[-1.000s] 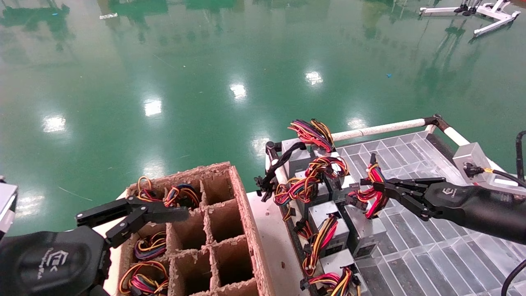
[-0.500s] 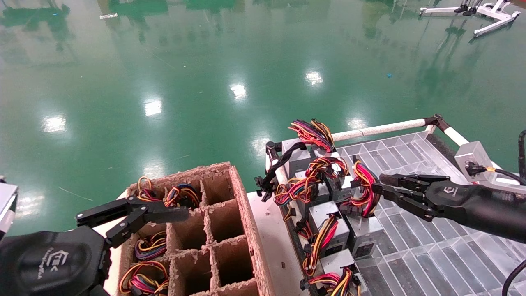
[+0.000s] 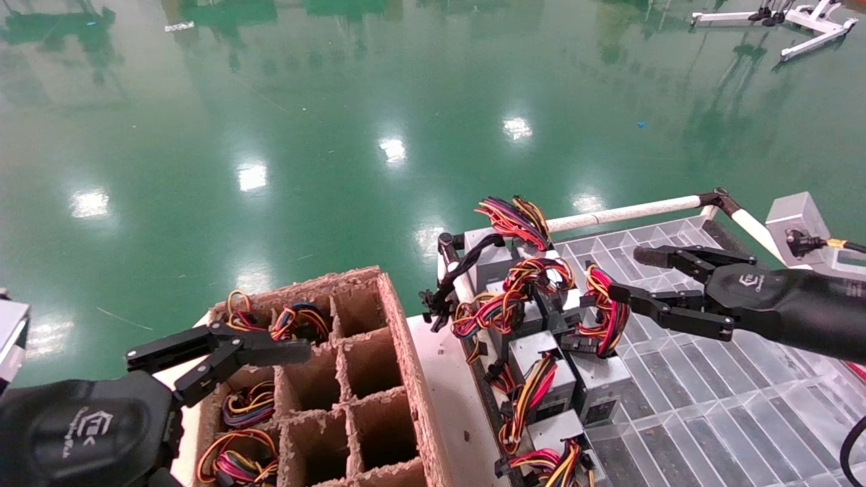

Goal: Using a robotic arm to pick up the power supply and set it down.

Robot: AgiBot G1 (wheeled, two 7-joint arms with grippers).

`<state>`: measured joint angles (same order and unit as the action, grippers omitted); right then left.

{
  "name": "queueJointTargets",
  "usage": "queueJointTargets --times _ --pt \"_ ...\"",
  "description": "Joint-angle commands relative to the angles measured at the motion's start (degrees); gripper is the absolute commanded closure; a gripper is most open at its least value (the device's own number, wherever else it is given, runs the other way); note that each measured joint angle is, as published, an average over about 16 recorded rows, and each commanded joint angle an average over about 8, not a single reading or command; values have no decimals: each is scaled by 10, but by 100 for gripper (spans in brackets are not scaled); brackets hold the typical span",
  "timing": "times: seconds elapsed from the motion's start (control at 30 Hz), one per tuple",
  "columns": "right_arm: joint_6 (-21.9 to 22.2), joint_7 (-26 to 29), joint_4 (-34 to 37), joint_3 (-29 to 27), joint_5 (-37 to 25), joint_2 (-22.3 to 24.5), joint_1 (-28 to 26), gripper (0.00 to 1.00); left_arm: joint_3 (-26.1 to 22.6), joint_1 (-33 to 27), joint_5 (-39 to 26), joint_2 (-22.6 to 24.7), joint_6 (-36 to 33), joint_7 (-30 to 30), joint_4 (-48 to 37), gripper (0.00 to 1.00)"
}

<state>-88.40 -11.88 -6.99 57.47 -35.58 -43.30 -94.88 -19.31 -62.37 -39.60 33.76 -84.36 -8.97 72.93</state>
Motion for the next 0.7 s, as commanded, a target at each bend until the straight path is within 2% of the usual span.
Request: queueJointTargets --times 0.03,0.7 --pt "-1 4 -9 -5 -1 1 2 0 0 0 0 0 0 0 0 0" --pt "9 83 -242 -150 -23 30 119 0 0 0 0 0 0 0 0 0"
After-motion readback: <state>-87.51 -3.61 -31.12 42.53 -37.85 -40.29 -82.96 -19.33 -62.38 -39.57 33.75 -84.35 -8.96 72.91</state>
